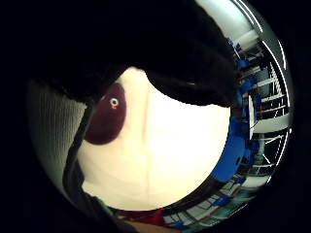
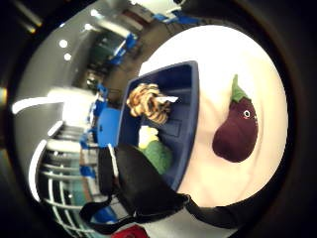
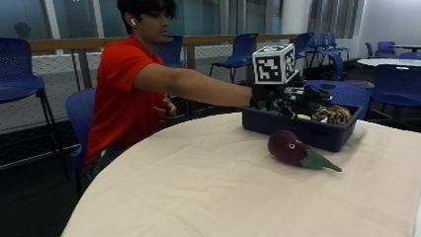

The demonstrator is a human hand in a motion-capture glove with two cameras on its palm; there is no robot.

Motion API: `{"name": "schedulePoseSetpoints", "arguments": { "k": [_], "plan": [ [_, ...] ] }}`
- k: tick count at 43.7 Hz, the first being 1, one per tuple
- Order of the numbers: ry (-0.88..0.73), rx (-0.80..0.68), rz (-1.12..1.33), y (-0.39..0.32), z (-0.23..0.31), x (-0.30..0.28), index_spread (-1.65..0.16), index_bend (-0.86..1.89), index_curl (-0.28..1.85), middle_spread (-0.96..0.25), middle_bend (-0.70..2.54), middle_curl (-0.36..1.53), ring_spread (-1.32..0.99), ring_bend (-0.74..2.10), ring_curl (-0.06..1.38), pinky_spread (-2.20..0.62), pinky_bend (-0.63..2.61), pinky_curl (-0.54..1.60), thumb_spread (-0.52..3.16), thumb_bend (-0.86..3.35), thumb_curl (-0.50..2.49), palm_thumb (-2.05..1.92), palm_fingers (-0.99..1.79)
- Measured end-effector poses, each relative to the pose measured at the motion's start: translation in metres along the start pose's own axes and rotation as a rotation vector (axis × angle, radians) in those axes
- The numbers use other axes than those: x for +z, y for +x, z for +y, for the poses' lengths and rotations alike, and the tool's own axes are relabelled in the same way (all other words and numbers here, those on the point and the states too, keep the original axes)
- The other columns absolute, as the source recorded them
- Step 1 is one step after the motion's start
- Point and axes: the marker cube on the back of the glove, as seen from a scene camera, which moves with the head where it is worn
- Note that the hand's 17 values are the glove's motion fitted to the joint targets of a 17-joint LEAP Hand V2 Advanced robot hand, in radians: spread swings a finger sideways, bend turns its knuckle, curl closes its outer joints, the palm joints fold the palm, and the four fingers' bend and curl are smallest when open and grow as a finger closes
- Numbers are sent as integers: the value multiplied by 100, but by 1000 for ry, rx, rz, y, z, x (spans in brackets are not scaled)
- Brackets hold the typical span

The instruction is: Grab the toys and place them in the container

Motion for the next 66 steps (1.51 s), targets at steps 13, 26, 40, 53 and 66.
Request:
{"name": "schedulePoseSetpoints", "arguments": {
  "k": [13,26,40,53,66],
  "plan": [
    [-88,103,3,29,0,37,-39,15,38,-12,15,32,1,17,26,14,96,33,91,-11,18,-16,-13],
    [-139,144,26,35,-5,68,-39,15,35,-12,15,30,2,16,25,14,96,33,99,-10,15,-13,-14],
    [-202,180,30,39,-5,95,-39,16,33,-11,15,28,2,16,23,14,97,33,108,-6,16,-8,-14],
    [-244,142,65,20,-7,108,-39,16,32,-10,14,27,3,16,21,13,101,34,113,-4,18,-5,-12],
    [-374,170,105,20,-7,128,-38,17,31,-7,7,21,4,31,24,4,124,40,122,1,23,7,-1]
  ]
}}
